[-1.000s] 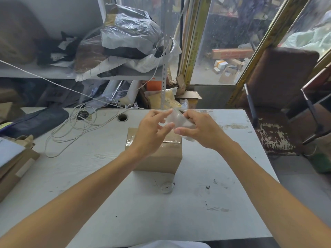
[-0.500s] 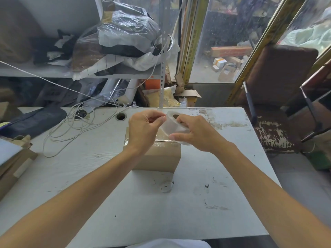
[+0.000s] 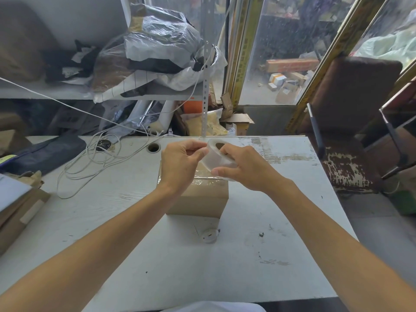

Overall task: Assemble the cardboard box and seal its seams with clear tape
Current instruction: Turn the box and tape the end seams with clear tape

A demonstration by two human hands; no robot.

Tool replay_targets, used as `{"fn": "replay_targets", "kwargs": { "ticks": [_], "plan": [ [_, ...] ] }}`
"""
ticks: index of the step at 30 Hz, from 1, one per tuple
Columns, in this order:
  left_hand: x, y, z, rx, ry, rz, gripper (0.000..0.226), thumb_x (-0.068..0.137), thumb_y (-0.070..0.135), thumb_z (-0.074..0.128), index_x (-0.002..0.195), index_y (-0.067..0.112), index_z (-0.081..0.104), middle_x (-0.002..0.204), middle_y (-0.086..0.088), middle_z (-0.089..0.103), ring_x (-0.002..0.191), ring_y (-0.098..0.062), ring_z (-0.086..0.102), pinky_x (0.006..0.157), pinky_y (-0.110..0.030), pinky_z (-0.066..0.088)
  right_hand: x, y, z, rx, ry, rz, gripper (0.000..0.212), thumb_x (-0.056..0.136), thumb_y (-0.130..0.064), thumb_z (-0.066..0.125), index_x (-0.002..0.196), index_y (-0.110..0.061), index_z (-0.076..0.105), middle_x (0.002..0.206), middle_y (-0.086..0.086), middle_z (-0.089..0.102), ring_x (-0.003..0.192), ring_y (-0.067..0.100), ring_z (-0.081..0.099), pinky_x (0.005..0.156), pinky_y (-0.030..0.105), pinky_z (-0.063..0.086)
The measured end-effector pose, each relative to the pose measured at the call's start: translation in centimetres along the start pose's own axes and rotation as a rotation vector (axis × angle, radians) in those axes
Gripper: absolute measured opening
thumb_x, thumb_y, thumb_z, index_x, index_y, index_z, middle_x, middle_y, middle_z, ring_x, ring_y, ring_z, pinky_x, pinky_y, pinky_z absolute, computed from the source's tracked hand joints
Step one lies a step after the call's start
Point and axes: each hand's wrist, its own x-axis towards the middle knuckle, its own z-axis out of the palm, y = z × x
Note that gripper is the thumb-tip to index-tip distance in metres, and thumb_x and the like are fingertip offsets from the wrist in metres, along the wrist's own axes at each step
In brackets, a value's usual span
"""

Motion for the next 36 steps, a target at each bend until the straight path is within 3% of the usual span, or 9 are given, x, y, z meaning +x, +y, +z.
{"fn": "replay_targets", "kwargs": {
  "ticks": [6,10,12,22,27,36],
  "plan": [
    [-0.2,0.4,0.0,-0.031,0.031,-0.018,0.011,0.085,0.011,0.075,0.091,0.019,0.079,0.081,0.008,0.076,0.077,-0.008,0.071,0.080,-0.030,0.059,0.1,-0.7,-0.1,-0.100,-0.001,-0.027,0.040,0.086,-0.044,0.070,0.111,-0.015,0.057,0.100,-0.007,0.051,0.081,0.011,0.050,0.056,0.010,0.034],
    [-0.2,0.5,0.0,-0.062,0.046,-0.076,0.011,0.084,0.011,0.076,0.086,0.022,0.078,0.078,0.007,0.075,0.078,-0.011,0.071,0.082,-0.036,0.059,0.0,-1.0,-0.1,-0.152,-0.003,-0.049,0.033,0.086,-0.045,0.069,0.098,-0.020,0.050,0.094,-0.007,0.050,0.071,0.001,0.046,0.055,0.012,0.030],
    [-0.2,0.4,0.0,-0.074,0.048,-0.104,0.011,0.084,0.012,0.076,0.083,0.022,0.078,0.076,0.006,0.075,0.076,-0.011,0.071,0.082,-0.038,0.060,0.0,-1.0,0.0,-0.151,-0.004,-0.055,0.034,0.087,-0.044,0.069,0.097,-0.018,0.052,0.093,-0.006,0.051,0.071,0.005,0.047,0.056,0.012,0.030],
    [-0.9,0.4,-0.2,-0.224,0.053,-0.152,0.016,0.086,0.010,0.074,0.101,0.015,0.078,0.092,0.004,0.078,0.089,-0.011,0.072,0.087,-0.031,0.058,0.1,-0.9,0.5,-0.088,0.027,-0.080,0.041,0.087,-0.042,0.069,0.111,-0.011,0.058,0.102,-0.005,0.054,0.087,0.014,0.054,0.063,0.011,0.038],
    [-1.2,0.6,0.1,-0.316,0.105,-0.188,0.015,0.086,0.007,0.074,0.099,0.013,0.078,0.091,0.003,0.078,0.089,-0.010,0.073,0.084,-0.024,0.056,0.1,-1.0,0.6,-0.070,0.033,-0.086,0.044,0.086,-0.046,0.069,0.110,-0.011,0.058,0.104,0.002,0.061,0.088,0.018,0.059,0.071,0.027,0.055],
    [-1.0,0.9,0.5,-0.353,0.155,-0.248,0.010,0.086,0.008,0.074,0.093,0.014,0.078,0.086,0.001,0.077,0.083,-0.010,0.072,0.084,-0.027,0.057,0.0,-1.0,0.7,-0.092,0.051,-0.093,0.044,0.086,-0.049,0.068,0.103,-0.009,0.058,0.097,0.005,0.062,0.082,0.020,0.057,0.070,0.035,0.053]
  ]
}}
